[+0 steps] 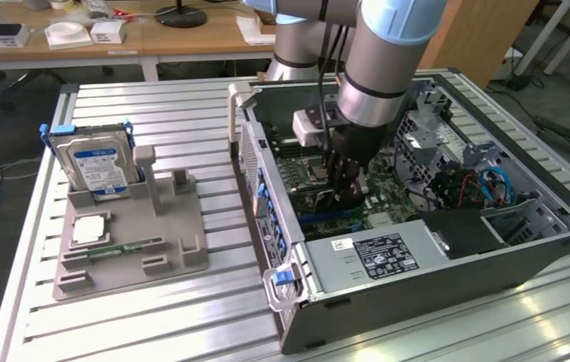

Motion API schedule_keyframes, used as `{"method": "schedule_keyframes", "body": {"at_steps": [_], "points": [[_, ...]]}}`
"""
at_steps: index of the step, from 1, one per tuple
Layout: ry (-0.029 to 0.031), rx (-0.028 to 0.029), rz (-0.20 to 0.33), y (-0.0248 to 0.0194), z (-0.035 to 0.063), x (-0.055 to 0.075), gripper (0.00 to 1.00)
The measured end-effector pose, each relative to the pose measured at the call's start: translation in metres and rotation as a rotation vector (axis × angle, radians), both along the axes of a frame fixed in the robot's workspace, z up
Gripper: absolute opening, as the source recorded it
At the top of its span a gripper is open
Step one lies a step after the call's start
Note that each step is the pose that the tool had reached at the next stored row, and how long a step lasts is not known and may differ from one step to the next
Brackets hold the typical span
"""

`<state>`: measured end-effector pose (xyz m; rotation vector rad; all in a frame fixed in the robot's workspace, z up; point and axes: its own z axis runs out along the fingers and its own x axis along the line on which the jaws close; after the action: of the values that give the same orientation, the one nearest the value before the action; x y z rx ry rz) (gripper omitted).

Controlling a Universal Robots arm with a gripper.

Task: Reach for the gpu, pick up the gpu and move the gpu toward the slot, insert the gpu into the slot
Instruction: 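Insert the gpu into the slot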

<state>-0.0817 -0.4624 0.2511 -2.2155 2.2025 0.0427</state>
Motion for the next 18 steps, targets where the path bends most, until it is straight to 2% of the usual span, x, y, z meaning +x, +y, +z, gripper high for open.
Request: {"method": "schedule_keyframes", "body": {"at_steps": [18], "points": [[0.0001, -0.0019, 0.000, 0.0000, -0.0065, 0.0000, 0.26]]}}
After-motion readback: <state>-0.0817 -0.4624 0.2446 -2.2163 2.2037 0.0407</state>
